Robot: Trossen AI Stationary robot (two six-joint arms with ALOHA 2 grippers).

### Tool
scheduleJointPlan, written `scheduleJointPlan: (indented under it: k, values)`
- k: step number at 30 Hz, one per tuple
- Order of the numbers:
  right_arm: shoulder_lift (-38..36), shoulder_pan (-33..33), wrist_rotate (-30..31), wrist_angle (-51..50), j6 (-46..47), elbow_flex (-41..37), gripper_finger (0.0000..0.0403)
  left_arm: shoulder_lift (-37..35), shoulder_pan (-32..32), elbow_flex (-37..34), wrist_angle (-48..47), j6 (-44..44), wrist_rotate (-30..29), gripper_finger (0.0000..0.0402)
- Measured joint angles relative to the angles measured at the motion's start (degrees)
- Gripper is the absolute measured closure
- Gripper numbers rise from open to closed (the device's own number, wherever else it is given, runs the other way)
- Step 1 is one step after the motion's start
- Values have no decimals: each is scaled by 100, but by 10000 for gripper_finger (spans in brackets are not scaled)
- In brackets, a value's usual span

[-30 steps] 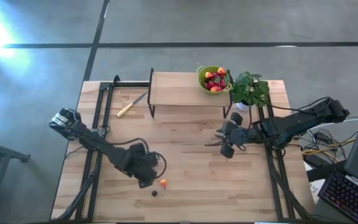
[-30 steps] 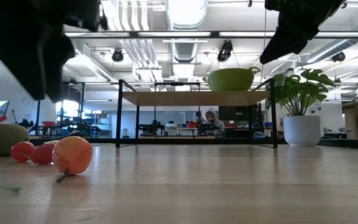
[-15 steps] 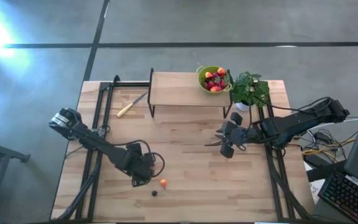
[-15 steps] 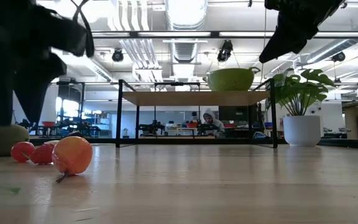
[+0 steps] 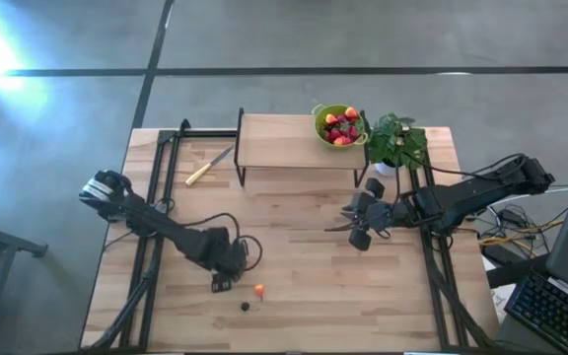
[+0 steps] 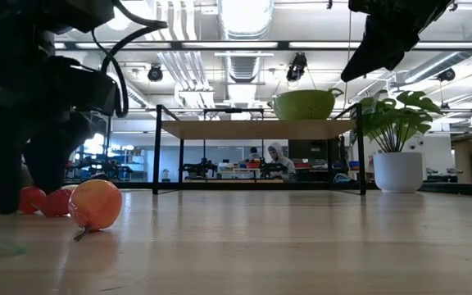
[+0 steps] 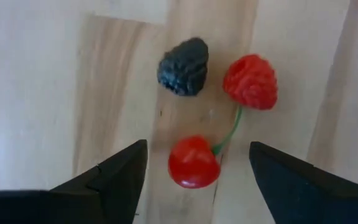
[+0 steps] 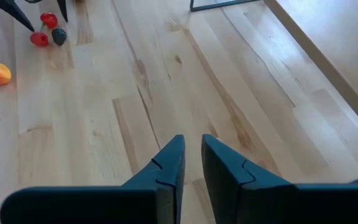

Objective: Build produce basket
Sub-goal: Put the red cherry into the green basket

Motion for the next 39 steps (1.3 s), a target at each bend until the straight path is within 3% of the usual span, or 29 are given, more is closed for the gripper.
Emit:
scheduleJointPlan:
  k: [17,26,33,39]
  values:
    - [0,0,-1,11,-10,0,301,-7,-2,-137,167,18,99,280]
    - [0,0,-1,11,-10,2,289,7,0,-52,-39,-186,177,260]
    - [0,0,-3,8,-10,2,284,-40,-4,262,-697,-478,650,284]
    - [0,1,-5,11,-1,2,298,-388,-7,416,-563,-359,355,268]
